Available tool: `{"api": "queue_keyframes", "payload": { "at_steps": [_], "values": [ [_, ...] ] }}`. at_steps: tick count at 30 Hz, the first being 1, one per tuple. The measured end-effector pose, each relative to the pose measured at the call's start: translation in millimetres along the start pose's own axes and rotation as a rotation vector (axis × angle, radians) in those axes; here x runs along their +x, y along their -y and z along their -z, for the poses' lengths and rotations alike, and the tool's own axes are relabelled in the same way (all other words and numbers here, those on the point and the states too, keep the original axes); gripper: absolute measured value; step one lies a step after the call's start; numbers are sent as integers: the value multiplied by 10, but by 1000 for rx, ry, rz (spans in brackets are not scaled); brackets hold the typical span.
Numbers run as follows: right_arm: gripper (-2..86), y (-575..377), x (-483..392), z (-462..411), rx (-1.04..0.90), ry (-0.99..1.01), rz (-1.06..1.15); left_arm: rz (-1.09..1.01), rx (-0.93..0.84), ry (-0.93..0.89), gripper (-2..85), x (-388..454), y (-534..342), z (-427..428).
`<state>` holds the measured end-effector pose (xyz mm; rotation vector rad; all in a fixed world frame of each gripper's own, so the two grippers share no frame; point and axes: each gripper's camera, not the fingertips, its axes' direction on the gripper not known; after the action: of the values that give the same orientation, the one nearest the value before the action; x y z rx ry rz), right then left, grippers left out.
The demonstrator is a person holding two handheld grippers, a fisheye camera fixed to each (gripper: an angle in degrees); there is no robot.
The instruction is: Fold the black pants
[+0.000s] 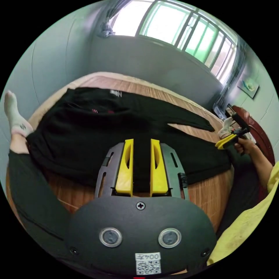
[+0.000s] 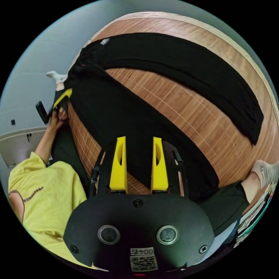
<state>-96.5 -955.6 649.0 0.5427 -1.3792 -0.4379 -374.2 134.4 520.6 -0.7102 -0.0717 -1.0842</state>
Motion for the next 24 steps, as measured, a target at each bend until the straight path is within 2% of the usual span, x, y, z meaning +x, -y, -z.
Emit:
{"api": "queue_keyframes", "payload": {
  "at_steps": [4, 7, 14, 21, 24],
  "values": [
    [109, 254, -217, -405, -122, -38, 102, -143, 8, 150, 85, 7, 754, -126],
    [62, 295, -334, -516, -109, -241, 120, -232, -21, 276, 91, -8, 1387, -409],
    [53, 330, -307, -552, -100, -275, 150, -524, -272, 486, 131, 193, 2640, -1547],
    [41, 369, 32, -503, -107, -137, 124, -646, -514, 450, 143, 288, 3141, -2412],
    [37, 351, 141, -496, -104, -104, 112, -641, -577, 330, 120, 276, 3217, -2602]
  ]
}}
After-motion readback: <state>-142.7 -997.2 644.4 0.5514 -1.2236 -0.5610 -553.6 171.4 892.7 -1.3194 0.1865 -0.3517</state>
